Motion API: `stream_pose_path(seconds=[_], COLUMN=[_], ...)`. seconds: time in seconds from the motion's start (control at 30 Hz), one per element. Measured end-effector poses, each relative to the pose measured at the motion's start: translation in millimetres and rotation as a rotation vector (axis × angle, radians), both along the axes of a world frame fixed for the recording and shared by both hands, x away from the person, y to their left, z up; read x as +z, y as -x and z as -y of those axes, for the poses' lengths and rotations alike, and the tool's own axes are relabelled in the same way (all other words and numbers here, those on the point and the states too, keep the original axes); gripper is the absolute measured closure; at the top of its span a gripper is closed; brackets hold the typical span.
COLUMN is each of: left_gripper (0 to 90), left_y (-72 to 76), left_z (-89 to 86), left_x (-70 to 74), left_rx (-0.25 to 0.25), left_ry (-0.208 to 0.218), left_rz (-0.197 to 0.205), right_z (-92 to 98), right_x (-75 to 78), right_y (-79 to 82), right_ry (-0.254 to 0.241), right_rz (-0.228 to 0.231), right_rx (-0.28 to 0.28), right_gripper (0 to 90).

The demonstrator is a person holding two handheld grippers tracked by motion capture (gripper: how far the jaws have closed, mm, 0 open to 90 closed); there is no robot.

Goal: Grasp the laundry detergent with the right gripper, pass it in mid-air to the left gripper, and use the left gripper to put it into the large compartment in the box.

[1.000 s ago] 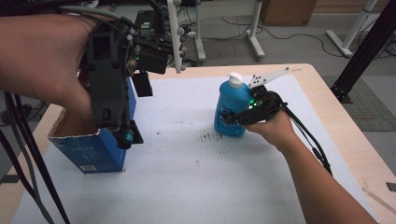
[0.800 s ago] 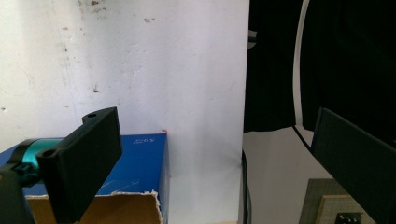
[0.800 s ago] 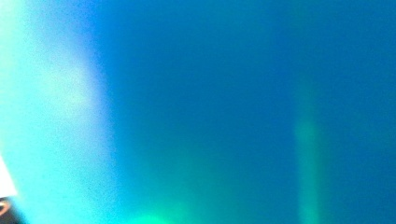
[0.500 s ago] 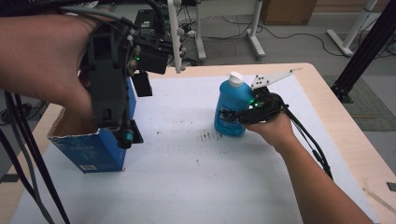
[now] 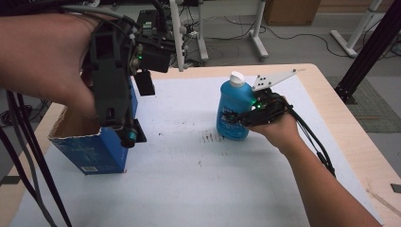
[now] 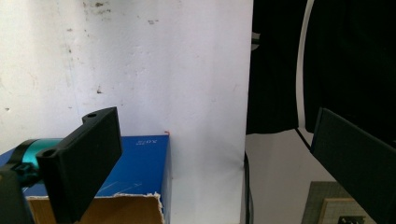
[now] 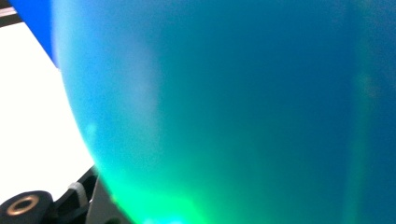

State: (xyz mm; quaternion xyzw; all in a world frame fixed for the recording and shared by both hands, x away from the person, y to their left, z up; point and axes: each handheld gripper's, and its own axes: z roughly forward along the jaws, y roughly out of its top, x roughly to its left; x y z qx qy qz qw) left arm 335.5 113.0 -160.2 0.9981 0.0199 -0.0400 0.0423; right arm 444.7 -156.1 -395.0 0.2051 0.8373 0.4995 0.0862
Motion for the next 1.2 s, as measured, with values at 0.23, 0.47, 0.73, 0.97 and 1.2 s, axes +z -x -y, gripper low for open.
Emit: stream_pose_path(seconds=[0.23, 0.47, 0.73, 0.97, 1.2], left_gripper=[2.2, 2.1, 2.1, 2.1, 2.2], left_y=[-0.4, -1.8, -4.1, -4.8, -4.9], left_z=[5.4, 10.9, 15.5, 21.1, 25.1], left_x=[1.1, 0.6, -0.7, -1.8, -4.6], left_rx=[-0.006, -0.005, 0.006, 0.010, 0.019], left_ry=[0.007, 0.012, 0.012, 0.005, -0.013], left_rz=[0.020, 0.025, 0.026, 0.026, 0.019], right_z=[-2.1, -13.2, -30.0, -52.6, -72.3], right_x=[18.6, 40.2, 56.0, 65.9, 73.5], right_y=[12.9, 31.2, 54.1, 75.5, 90.1], right_ry=[0.005, 0.002, -0.013, 0.000, 0.007], right_rz=[0.012, 0.023, 0.038, 0.047, 0.048], right_rx=[0.049, 0.134, 0.241, 0.344, 0.425], right_gripper=[46.4, 46.4, 46.5, 46.5, 46.5])
